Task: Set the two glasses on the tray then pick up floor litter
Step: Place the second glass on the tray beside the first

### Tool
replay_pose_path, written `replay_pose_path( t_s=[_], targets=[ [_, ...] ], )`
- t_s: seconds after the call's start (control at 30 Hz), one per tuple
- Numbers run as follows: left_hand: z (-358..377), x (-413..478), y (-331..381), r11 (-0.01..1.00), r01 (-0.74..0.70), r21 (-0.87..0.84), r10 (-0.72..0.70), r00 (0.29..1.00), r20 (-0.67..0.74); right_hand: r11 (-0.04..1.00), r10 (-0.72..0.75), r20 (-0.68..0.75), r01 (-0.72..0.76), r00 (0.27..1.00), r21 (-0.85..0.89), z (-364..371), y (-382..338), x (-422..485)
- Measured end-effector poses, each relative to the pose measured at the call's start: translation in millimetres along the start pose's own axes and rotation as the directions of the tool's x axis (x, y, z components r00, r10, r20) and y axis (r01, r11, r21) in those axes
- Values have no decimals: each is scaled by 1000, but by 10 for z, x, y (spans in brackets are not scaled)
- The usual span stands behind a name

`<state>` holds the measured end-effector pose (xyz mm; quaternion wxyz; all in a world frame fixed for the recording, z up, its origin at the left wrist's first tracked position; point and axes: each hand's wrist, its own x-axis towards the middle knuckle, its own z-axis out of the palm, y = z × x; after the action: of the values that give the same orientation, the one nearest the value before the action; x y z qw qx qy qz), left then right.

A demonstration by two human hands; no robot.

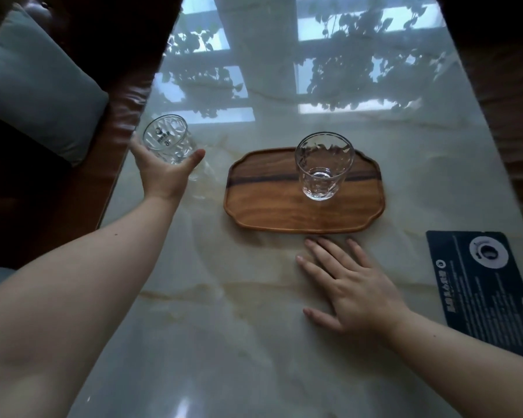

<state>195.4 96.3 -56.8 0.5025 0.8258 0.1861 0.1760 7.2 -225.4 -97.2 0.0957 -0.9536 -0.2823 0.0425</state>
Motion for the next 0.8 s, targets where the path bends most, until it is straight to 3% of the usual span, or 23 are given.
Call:
replay_pose_path(
  t_s=[0.23, 0.33, 0.53, 0.67, 0.8],
  targets=[
    [222, 199, 4, 1000, 23, -7, -24, 989, -144, 1000, 0, 0, 0, 1000, 7, -2, 18, -6],
    [168, 125, 108, 998, -48, 43, 54, 988, -143, 1000, 7, 6, -7, 1000, 17, -21, 16, -5],
    [137, -476, 423, 982, -186, -29, 188, 980, 61, 1000, 16, 42, -17, 999, 16, -43, -8, -9],
    [232, -958, 504, 962, -272, 21, 260, 938, 229, 999, 19, 50, -20, 999, 28, -59, -4, -2],
    [410, -1149, 504, 968, -252, -9, 245, 929, 277, 999, 14, 48, -16, 999, 30, -47, -7, -8]
  ],
)
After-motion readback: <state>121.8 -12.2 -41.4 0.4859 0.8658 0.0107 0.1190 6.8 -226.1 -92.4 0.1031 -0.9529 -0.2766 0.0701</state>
